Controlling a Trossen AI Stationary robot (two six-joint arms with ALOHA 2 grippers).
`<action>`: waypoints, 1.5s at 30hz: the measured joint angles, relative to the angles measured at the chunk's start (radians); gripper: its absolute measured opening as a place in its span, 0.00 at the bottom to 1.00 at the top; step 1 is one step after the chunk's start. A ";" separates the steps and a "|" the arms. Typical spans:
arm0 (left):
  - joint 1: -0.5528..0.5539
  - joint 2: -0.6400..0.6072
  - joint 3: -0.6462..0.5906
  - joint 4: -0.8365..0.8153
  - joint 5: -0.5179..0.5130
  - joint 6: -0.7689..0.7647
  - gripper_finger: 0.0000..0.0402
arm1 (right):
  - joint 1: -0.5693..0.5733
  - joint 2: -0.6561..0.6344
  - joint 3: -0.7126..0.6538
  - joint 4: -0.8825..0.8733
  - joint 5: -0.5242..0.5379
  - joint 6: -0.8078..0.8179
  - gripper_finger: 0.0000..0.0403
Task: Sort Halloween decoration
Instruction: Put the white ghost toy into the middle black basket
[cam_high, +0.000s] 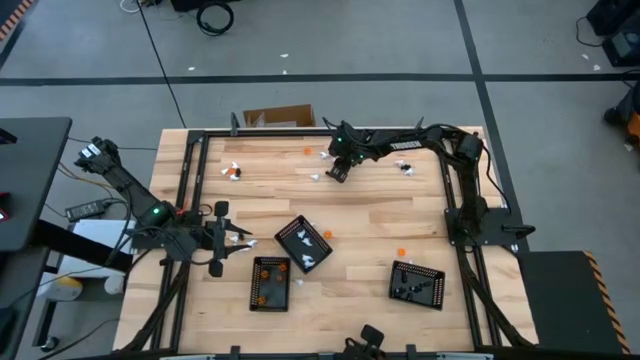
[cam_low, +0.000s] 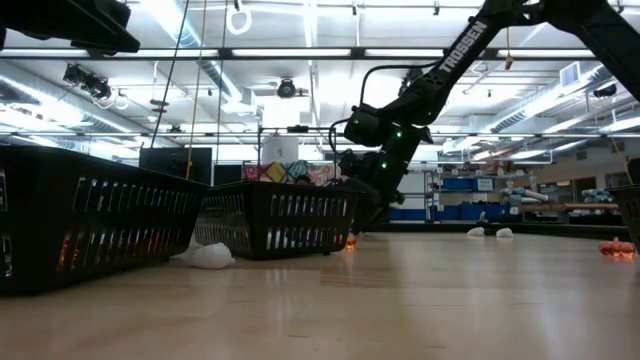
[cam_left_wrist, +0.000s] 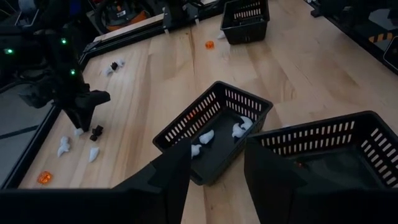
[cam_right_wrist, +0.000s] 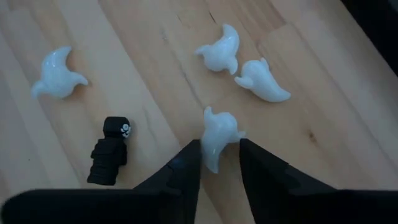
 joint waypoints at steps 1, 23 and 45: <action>0.000 0.000 0.000 0.000 0.000 0.000 0.39 | 0.000 0.000 0.000 0.000 0.001 0.001 0.25; 0.000 0.000 0.000 0.000 0.000 -0.008 0.39 | 0.064 -0.111 -0.002 -0.080 0.027 -0.010 0.01; -0.001 0.000 0.000 -0.006 0.009 -0.024 0.39 | 0.006 -0.013 -0.001 0.073 -0.073 0.039 0.47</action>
